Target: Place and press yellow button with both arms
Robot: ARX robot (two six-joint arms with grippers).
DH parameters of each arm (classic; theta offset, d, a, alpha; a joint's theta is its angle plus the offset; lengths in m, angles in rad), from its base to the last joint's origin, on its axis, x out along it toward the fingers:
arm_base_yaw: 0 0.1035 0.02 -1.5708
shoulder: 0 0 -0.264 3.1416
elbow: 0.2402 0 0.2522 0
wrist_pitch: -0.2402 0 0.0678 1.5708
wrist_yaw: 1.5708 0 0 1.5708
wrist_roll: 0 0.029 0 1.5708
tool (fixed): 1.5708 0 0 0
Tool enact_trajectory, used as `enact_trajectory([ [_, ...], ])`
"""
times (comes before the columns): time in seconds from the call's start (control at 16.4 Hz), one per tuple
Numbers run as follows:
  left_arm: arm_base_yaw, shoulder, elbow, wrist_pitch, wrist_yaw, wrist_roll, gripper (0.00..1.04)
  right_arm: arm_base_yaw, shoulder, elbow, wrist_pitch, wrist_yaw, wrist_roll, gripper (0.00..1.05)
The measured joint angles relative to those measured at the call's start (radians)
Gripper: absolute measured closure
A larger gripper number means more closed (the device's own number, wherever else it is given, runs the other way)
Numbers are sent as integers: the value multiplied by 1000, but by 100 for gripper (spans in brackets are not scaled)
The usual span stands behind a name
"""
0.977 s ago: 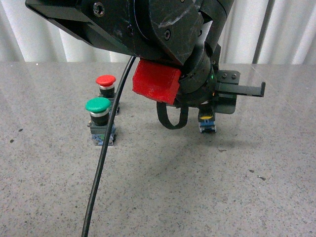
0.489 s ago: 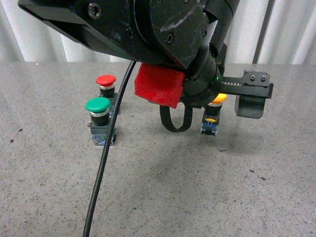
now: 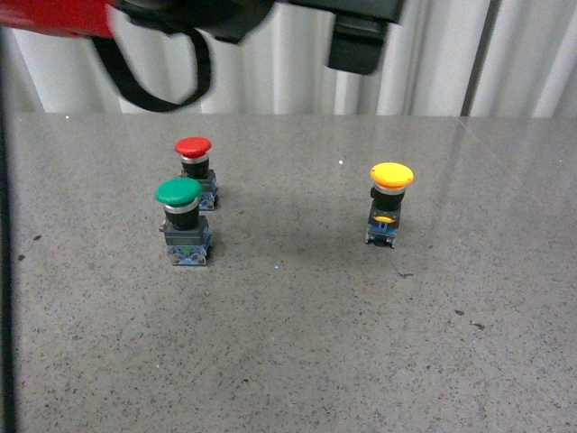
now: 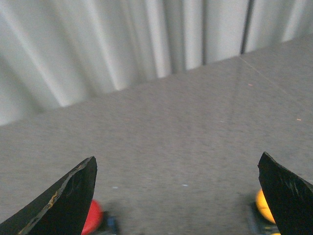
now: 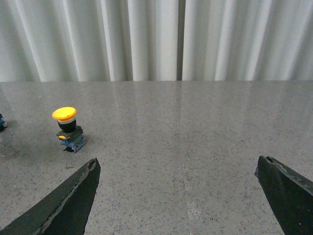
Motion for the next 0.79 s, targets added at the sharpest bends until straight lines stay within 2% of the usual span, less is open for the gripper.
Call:
enact_trajectory([
  [0.12,47,-183,-154,48,-4,111,7,0,0,0,0,0,0,6],
  [0.18,70,-306,-244,41,27,149,7,0,0,0,0,0,0,6],
  [0.24,90,-443,-356,107,-64,100,17,0,0,0,0,0,0,6],
  [0.37,269,-779,-627,55,-18,-54,46,0,0,0,0,0,0,6],
  [0.49,338,-914,-773,92,88,-95,80,0,0,0,0,-1,0,6],
  [0.55,362,-937,-814,91,107,-100,91,0,0,0,0,0,0,6],
  [0.61,379,-961,-843,91,120,-106,100,0,0,0,0,0,0,6],
  [0.67,391,-983,-860,92,132,-109,103,0,0,0,0,0,0,6],
  [0.79,412,-1018,-886,92,149,-109,103,0,0,0,0,0,0,6],
])
